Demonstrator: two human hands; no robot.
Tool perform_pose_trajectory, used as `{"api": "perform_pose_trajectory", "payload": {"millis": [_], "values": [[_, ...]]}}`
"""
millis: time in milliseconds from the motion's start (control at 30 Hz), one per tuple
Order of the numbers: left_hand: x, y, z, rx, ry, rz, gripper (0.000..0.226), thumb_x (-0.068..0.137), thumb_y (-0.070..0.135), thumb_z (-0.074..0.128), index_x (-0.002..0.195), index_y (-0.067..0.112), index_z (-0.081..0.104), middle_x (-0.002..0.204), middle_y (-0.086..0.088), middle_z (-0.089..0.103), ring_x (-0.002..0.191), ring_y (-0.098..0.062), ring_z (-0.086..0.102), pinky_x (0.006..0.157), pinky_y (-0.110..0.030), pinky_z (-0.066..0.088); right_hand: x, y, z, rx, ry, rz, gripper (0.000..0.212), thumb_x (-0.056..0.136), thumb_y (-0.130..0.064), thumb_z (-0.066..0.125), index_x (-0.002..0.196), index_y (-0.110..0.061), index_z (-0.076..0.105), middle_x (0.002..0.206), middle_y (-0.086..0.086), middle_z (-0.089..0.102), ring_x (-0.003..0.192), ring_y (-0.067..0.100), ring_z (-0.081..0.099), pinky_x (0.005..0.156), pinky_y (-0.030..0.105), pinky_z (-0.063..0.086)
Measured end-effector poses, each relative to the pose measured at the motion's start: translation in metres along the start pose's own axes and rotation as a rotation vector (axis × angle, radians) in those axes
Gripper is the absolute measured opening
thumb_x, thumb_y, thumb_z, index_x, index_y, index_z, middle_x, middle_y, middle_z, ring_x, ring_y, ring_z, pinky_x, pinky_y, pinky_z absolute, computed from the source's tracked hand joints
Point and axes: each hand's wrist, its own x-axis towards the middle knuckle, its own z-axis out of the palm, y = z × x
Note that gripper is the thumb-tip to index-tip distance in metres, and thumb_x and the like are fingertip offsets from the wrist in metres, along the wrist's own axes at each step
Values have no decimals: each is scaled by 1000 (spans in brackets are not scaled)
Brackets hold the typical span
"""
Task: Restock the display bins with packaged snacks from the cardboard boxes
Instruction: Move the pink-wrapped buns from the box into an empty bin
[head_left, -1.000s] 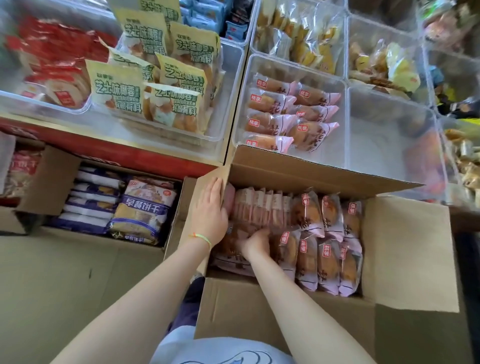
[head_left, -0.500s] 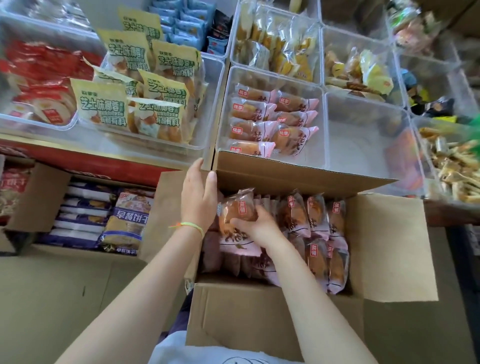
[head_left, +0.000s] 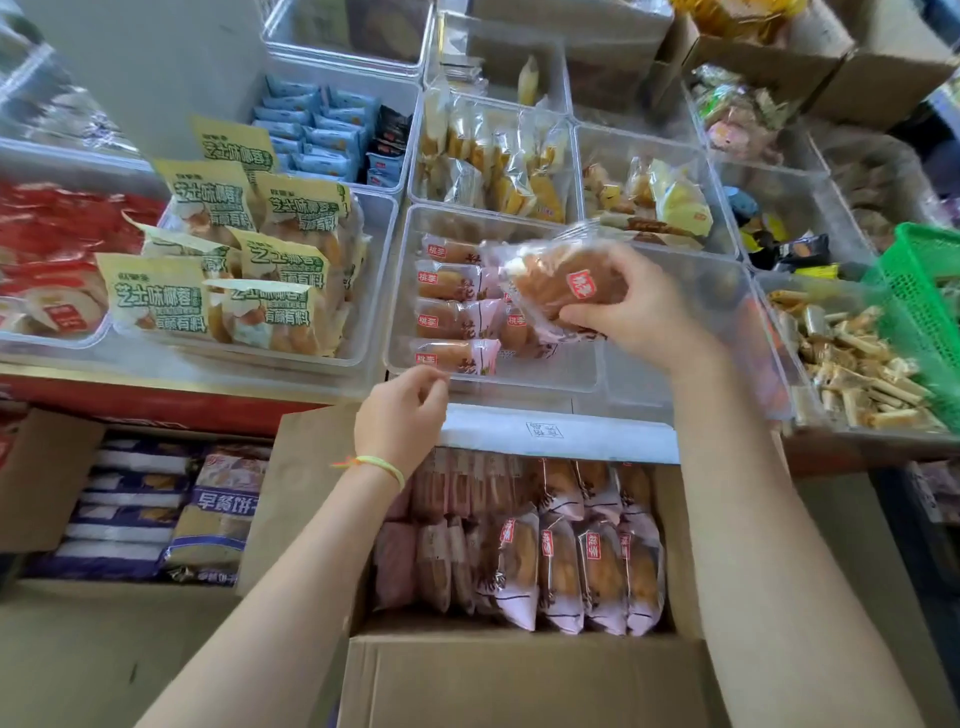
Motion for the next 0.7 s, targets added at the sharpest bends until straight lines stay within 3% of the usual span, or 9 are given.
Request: {"api": "perform_pose_trajectory", "payload": {"millis": [67,133,233,300,400,600,700], "values": [[-1,-2,4,65,49,2,19,93,26,52,95,29,70,78,5,72,81,-24,66,71,-37,53,29,8,12,-447,-97,77,63,68,-17,81,125,-32,57,120,1,62,103,22,63,88,38,54],[2,0,6,138,74,29,19,93,24,51,95,25,70,79,2,71,79,-27,64,67,-36,51,48,16,35,-875,-233,120,61,74,-15,74,130,-23,51,126,7,59,110,29,60,86,36,48],[6,4,8,271,83,69,19,94,23,50,95,22,69,81,-1,70,77,-29,61,62,-34,47,67,29,70,-1119,-378,118,45,85,-14,63,130,-17,54,128,7,62,119,30,58,95,40,42],[8,3,11,314,102,84,18,93,22,51,92,20,68,79,-2,69,74,-29,61,59,-34,45,74,35,84,-1190,-404,75,38,88,-16,63,126,-17,59,128,7,63,120,31,58,101,42,42],[9,2,14,316,128,79,17,92,22,52,88,19,68,75,-2,67,70,-29,60,57,-36,48,83,33,92,-1205,-405,34,44,89,-9,63,131,-18,58,129,8,62,122,34,56,105,46,42],[10,0,17,314,159,73,17,92,21,53,85,19,68,72,-1,67,67,-28,59,55,-35,47,98,40,89,-991,-412,82,50,83,-7,60,128,-26,54,121,9,59,111,41,55,94,59,50],[11,-1,18,326,185,93,18,91,21,52,82,18,67,67,-2,65,62,-29,57,51,-33,44,96,43,90,-940,-383,15,44,84,-5,61,125,-18,53,120,7,60,108,38,56,91,51,50]]}}
